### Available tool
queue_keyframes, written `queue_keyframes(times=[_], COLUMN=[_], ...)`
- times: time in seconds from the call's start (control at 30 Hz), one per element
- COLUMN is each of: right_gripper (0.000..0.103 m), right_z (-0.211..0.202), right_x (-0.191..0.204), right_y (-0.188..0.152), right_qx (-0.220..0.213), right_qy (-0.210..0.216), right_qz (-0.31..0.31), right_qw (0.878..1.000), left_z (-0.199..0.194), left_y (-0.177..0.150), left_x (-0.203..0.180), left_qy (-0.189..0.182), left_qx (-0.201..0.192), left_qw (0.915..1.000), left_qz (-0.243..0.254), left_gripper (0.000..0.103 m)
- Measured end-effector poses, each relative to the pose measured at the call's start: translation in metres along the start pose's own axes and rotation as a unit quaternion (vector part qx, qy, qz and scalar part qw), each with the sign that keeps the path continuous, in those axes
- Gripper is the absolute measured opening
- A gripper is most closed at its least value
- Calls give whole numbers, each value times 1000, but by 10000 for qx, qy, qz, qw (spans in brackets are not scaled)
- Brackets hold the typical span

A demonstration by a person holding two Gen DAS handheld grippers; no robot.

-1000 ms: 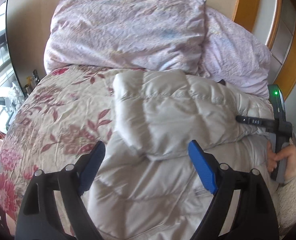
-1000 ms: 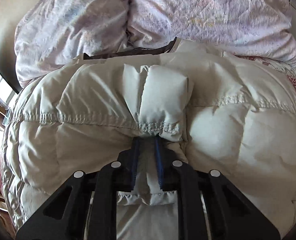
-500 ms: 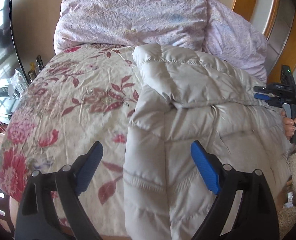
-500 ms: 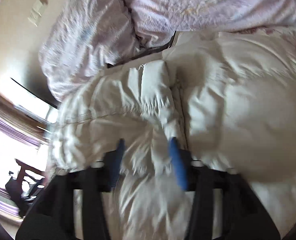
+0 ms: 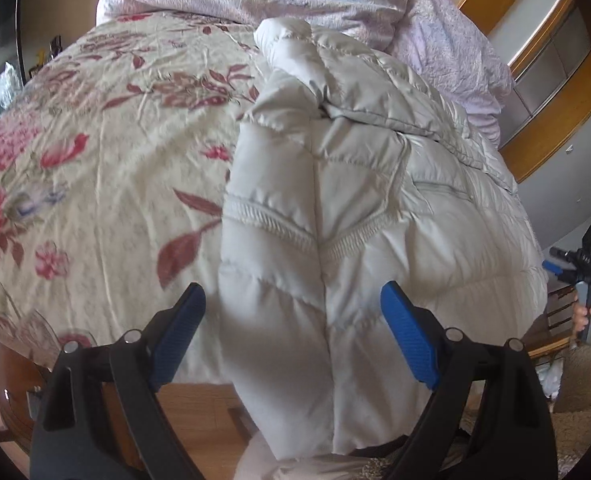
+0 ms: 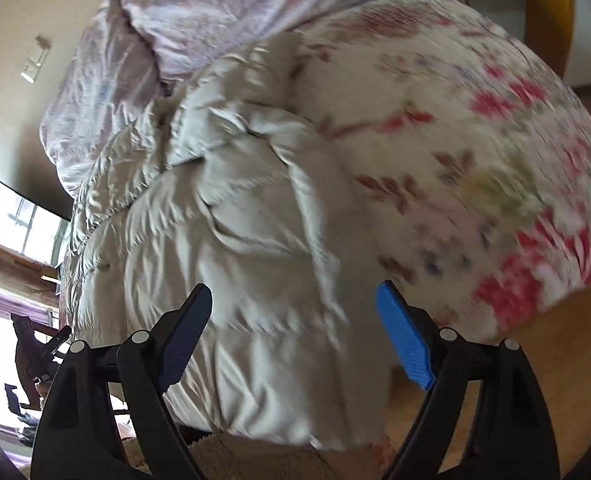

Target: Fold large clothes

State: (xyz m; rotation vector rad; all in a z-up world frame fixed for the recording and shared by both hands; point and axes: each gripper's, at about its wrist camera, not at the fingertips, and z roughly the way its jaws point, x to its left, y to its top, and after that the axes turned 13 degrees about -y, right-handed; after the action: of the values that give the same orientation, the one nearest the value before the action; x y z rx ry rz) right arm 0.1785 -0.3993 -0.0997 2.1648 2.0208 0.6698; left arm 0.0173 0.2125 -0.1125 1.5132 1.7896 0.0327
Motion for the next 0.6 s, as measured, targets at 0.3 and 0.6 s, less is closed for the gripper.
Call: queue_keyframes(times=[0.3,0.6], right_gripper=[85,79], right_z=[21,33], right_x=[-28,-18], right_y=[-35,-47], right_qx=[721,1063], right_qy=[988,1276], right_qz=[158,-109], right_qw=[9924,9861], left_z=[-8,-13], left_y=[-27,-41], left_x=[-7,-6], left_qy=[-307,-381], left_qx=[-27,150], left_qw=[9995,9988], left_qz=[0,-264], left_gripper=[86,61])
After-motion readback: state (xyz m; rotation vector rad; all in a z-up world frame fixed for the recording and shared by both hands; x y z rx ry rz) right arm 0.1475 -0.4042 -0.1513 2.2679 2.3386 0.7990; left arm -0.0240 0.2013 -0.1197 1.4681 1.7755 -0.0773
